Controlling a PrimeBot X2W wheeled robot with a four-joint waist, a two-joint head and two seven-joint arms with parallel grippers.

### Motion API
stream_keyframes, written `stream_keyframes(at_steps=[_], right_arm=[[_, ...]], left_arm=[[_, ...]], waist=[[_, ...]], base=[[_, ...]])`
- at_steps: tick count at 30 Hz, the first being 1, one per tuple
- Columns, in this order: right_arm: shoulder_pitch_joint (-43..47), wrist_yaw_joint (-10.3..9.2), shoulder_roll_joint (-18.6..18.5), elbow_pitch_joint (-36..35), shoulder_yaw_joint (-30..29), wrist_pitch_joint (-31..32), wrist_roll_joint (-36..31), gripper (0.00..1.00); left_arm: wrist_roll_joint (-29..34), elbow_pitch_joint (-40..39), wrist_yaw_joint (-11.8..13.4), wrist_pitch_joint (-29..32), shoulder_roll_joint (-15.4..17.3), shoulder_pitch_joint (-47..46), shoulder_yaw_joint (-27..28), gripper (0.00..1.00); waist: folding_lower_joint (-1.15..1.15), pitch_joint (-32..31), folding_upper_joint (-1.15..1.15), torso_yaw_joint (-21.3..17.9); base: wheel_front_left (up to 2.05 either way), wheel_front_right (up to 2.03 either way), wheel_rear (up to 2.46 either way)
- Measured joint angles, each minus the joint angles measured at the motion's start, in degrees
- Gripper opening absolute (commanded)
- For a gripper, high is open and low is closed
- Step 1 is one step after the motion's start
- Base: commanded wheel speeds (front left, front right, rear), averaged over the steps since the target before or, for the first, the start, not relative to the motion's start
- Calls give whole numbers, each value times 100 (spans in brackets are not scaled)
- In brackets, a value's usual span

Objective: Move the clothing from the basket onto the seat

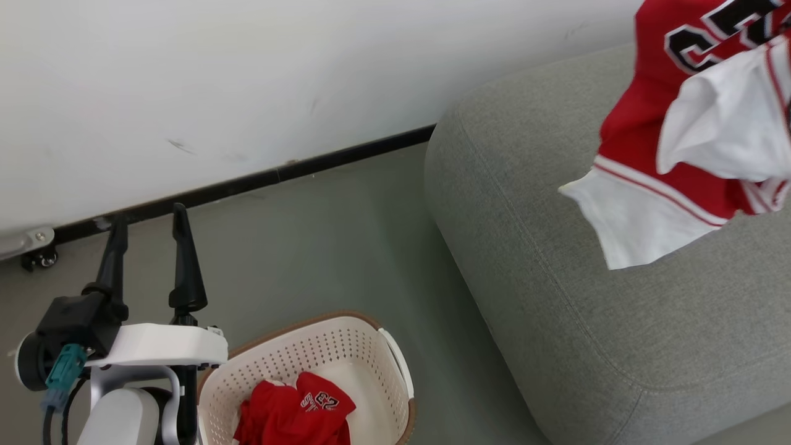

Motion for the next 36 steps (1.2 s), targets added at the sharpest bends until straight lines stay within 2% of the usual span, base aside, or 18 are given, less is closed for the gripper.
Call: stream_keyframes(at_steps=[9, 21, 36], right_arm=[[-754, 0, -290, 513, -417, 332, -22, 0], [-1183, 0, -609, 1091, -509, 389, -82, 0], [-1284, 0, -525, 1726, -653, -38, -175, 0]], left_arm=[[62, -372, 66, 0, 165, 16, 74, 100], [345, -916, 114, 104, 430, 12, 71, 100], [414, -1314, 63, 447, 755, -78, 40, 100]], waist=[[0, 448, 0, 21], [0, 1066, 0, 123], [0, 1733, 0, 257]], base=[[0, 0, 0], [0, 0, 0], [0, 0, 0]])
